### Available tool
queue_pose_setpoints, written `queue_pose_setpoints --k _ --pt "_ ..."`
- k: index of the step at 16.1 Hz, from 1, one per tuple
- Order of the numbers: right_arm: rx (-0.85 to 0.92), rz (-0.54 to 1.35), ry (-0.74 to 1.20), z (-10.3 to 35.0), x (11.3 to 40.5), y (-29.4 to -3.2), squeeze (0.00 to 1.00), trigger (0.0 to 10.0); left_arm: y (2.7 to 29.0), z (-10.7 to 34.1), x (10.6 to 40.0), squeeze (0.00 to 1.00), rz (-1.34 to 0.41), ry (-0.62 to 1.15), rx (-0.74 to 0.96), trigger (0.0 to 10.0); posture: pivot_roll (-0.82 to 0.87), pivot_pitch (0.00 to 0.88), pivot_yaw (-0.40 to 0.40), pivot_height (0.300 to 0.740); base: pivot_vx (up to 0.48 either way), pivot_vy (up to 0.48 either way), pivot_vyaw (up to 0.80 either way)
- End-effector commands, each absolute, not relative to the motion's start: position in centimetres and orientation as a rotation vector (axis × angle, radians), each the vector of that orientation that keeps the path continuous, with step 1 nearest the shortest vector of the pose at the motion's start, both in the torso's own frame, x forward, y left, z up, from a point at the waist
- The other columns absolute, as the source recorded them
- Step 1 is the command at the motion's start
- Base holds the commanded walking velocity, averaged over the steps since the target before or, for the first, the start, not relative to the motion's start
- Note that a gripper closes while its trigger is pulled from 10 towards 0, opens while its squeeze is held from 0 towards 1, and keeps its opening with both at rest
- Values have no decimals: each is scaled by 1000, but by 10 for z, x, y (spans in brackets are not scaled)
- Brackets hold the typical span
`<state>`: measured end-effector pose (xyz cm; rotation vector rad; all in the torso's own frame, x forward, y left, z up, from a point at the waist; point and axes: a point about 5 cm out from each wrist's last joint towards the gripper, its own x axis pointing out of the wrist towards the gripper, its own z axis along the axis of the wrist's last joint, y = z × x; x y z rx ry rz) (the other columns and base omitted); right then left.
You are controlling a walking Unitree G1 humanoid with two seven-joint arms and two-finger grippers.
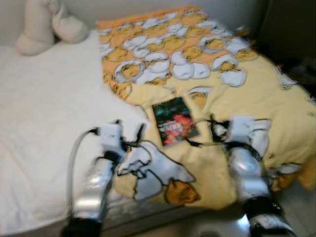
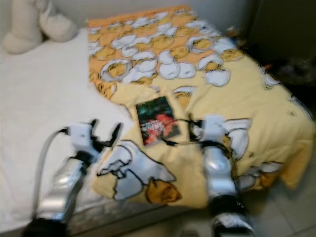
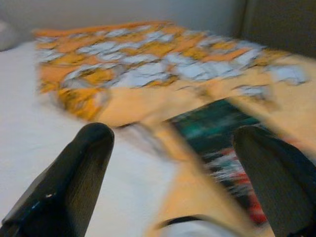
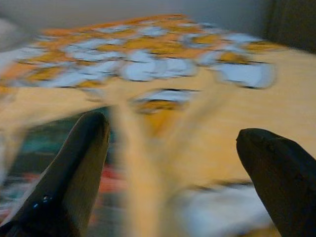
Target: Clean up the room
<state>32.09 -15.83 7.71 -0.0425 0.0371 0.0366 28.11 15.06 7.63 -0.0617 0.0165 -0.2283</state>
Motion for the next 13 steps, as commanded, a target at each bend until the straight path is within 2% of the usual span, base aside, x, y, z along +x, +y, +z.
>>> queue_pose_setpoints --k 1,2,8,13 --pt "-45 18 66 71 318 -167 0 10000 146 79 281 0 -235 4 -64 10000 -165 0 140 740 0 0 -725" --pt "-47 15 61 72 318 -167 0 10000 146 79 281 0 -234 4 -63 10000 -163 0 140 740 0 0 -700" --pt "-31 2 46 79 329 -165 0 10000 145 83 281 0 -254 1 -47 10000 -150 0 151 740 0 0 0" --pt "-30 -133 78 87 345 -192 0 10000 142 88 267 0 -350 -3 -12 10000 -90 0 163 740 0 0 0"
